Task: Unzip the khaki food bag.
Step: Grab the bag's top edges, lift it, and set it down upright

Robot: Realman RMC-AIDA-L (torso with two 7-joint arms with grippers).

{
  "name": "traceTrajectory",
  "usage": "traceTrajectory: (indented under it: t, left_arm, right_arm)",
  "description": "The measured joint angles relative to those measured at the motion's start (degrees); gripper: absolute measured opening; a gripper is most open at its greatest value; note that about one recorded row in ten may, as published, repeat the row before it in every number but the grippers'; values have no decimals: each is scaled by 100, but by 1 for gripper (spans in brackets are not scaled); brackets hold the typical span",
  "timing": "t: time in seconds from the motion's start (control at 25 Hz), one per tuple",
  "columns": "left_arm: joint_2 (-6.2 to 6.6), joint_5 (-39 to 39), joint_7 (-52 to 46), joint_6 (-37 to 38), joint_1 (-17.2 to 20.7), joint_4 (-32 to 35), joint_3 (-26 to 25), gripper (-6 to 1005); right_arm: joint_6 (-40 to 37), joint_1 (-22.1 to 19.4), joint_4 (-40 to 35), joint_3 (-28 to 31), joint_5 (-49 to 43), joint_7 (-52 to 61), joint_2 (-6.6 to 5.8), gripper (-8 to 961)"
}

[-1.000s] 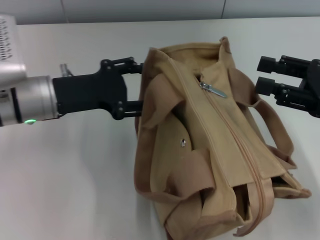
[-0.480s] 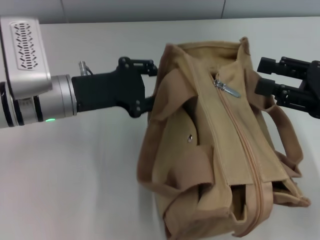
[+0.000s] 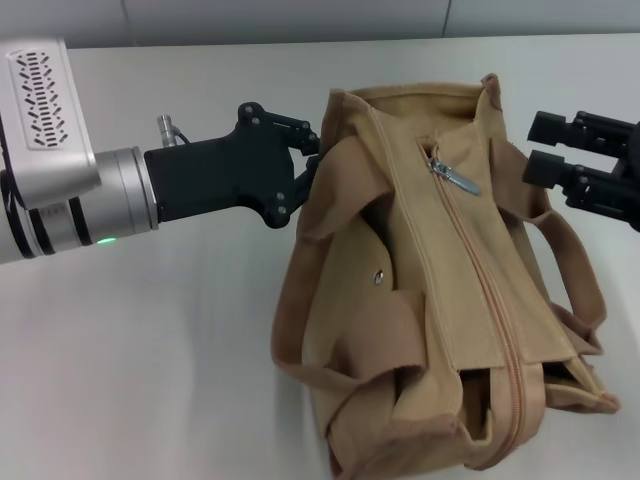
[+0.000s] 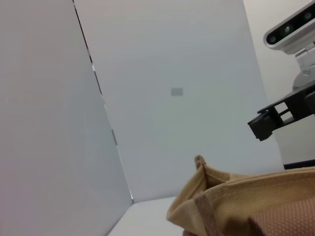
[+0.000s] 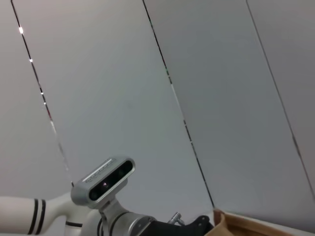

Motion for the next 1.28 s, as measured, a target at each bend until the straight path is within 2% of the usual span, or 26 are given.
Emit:
traceTrajectory:
  t: [0.16, 0.4, 0.68, 0.76, 0.8, 1.04, 1.2, 1.28]
  left_arm:
    - [20, -249, 15, 35, 49, 56, -32, 79]
    - [25, -498, 14, 45, 269, 705, -40, 83]
    - [12, -662, 10, 102, 389, 1254, 7, 87]
    - [1, -697, 18, 116, 424, 1387, 73, 88]
    - [-2, -706, 19, 120, 437, 1435, 112, 89]
    - [-11, -720, 26, 52, 445, 1515, 277, 93]
    - [-10, -732, 28, 41, 449, 1517, 280, 95]
    - [-9, -735, 29, 40, 450, 1518, 282, 96]
  right_arm:
    - [-1, -11, 0, 82, 2, 0, -1, 607]
    - [43, -36, 51, 107, -15, 2, -62, 601]
    - [61, 126, -153, 25, -50, 32, -67, 594]
    - [82, 212, -304, -39, -90, 31, -30, 592]
    - [99, 280, -480, -162, -120, 14, 19, 591]
    - [303, 361, -641, -713, -70, -357, 59, 584]
    - [1006, 359, -622, -1331, -73, -614, 61, 580]
    - [1154, 356, -627, -1460, -78, -648, 61, 578]
